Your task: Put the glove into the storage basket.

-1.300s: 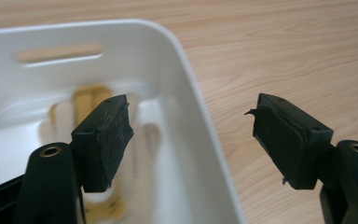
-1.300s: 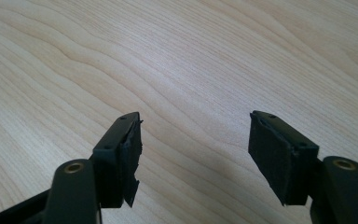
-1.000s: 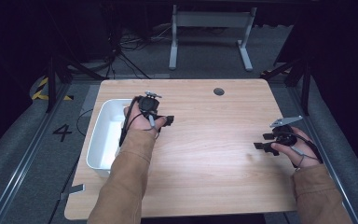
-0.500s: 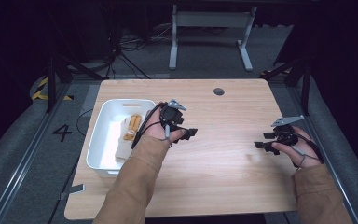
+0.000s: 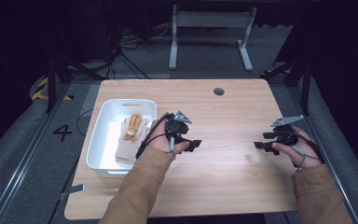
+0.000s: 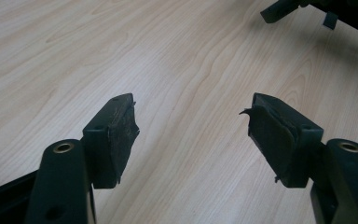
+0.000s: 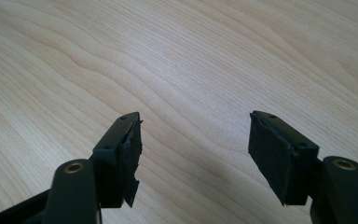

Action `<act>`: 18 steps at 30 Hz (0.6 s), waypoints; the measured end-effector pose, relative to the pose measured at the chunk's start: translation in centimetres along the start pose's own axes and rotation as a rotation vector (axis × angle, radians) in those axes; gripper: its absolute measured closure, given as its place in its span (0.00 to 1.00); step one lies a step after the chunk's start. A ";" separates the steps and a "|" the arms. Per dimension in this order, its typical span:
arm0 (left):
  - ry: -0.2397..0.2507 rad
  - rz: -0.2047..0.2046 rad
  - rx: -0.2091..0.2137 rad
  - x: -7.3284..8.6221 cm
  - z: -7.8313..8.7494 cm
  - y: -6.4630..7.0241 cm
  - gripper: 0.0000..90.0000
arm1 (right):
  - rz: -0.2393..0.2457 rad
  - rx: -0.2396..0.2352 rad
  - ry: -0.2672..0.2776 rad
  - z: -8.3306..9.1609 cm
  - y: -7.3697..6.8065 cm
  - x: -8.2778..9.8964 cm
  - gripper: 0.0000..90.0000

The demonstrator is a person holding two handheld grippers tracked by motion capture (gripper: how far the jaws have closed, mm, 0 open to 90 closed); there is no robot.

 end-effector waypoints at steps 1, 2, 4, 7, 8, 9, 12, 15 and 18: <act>0.003 -0.002 0.000 0.2 -0.2 0.1 0.37 | 0.002 0.002 0.002 0.0 0.0 0.0 0.39; -0.002 -0.007 -0.001 0.3 -0.4 0.1 0.37 | 0.001 -0.001 0.000 -0.1 0.1 0.0 0.39; -0.007 -0.012 -0.006 0.7 -0.9 0.2 0.37 | -0.004 -0.001 -0.007 -0.1 0.1 0.1 0.39; -0.015 -0.005 -0.030 1.6 -1.7 0.0 0.37 | -0.008 -0.002 -0.006 -0.2 0.2 0.2 0.39; -0.016 0.000 -0.028 1.9 -2.0 0.0 0.37 | -0.009 -0.003 -0.006 -0.2 0.1 0.2 0.39; -0.015 0.008 -0.026 2.2 -2.3 -0.1 0.38 | -0.008 -0.009 -0.009 -0.2 0.1 0.2 0.39; -0.028 0.009 -0.017 3.1 -3.1 0.0 0.40 | -0.005 -0.018 -0.012 -0.4 0.1 0.4 0.39; -0.025 0.012 -0.012 3.8 -3.8 0.1 0.40 | -0.001 -0.018 -0.018 -0.6 0.1 0.4 0.39; -0.013 0.024 -0.002 4.3 -4.4 0.0 0.40 | -0.003 -0.020 -0.022 -0.7 0.1 0.4 0.39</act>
Point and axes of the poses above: each handheld gripper's, and its own axes: z roughly backward along the jaws, x roughly out of its underside, y roughly to its right, the point moved 1 cm from there along -z, roughly forward along the jaws, and after that the axes turned 9 degrees about x, right-handed, at the moved point
